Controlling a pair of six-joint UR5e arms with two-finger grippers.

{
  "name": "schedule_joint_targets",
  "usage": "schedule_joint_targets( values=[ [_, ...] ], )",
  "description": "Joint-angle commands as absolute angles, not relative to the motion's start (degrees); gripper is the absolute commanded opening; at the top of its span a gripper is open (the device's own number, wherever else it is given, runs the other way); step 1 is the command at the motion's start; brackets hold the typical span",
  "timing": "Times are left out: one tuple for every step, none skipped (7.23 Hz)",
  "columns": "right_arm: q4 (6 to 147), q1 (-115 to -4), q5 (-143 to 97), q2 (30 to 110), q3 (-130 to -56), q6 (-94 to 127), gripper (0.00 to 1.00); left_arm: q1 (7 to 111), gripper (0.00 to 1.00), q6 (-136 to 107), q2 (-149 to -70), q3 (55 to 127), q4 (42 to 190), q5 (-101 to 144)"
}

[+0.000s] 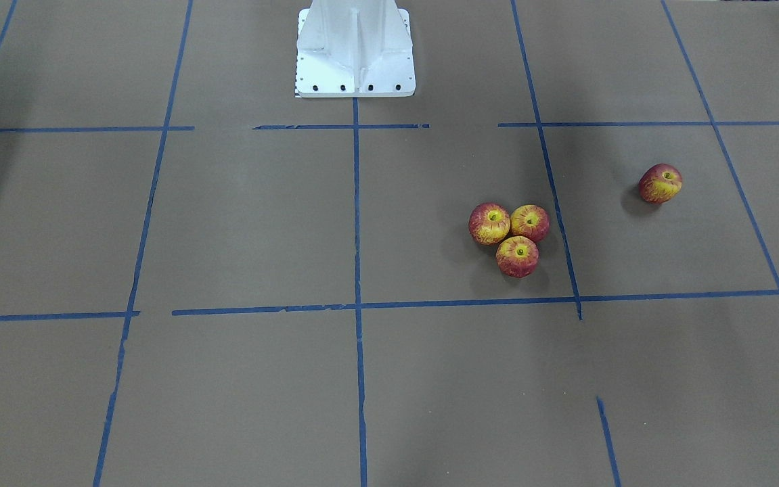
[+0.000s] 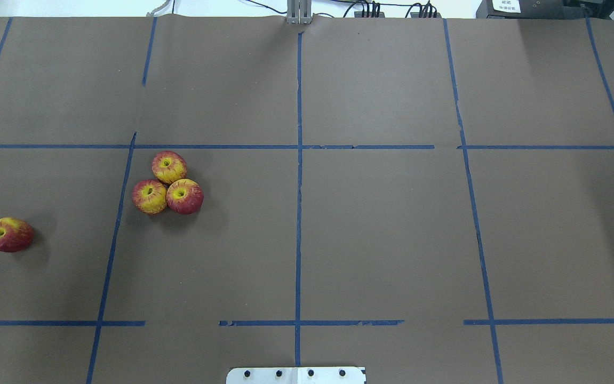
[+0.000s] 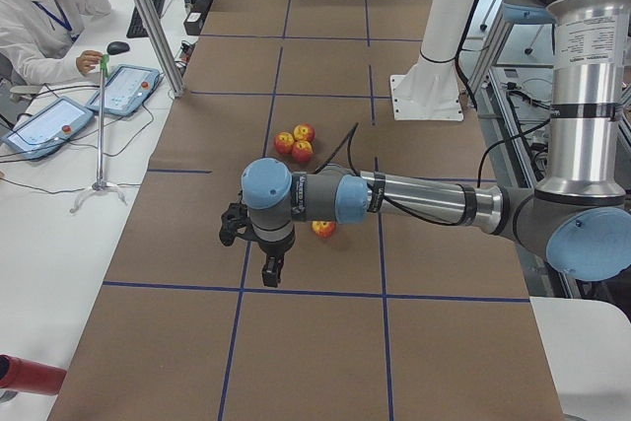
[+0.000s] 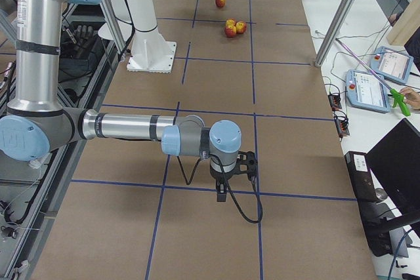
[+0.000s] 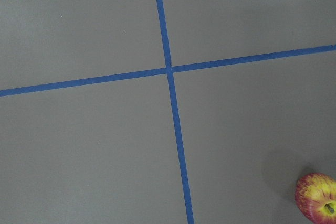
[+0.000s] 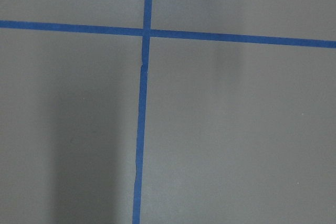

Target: Stack apples

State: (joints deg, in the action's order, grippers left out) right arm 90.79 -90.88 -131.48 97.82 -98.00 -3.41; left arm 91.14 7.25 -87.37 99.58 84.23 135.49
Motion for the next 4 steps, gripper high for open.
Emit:
schedule_joint_targets(
  values=[
    [90.8,-90.9,-131.5,97.8,-98.0,-3.4,1.0,91.5,1.0,7.4,-86.5,102.3,84.2,135.5],
    [90.8,-90.9,-131.5,97.8,-98.0,-3.3,1.0,91.1,1.0,7.8,-87.0,102.9,82.9,135.6],
    [90.8,-90.9,-131.5,97.8,-98.0,-3.4,1.0,91.1,1.0,7.5,-86.9,101.7,83.1,135.7],
    [90.8,-90.9,-131.5,97.8,-98.0,-3.3,1.0,90.6,1.0,7.6,-88.1,102.3,83.2,135.0]
  ],
)
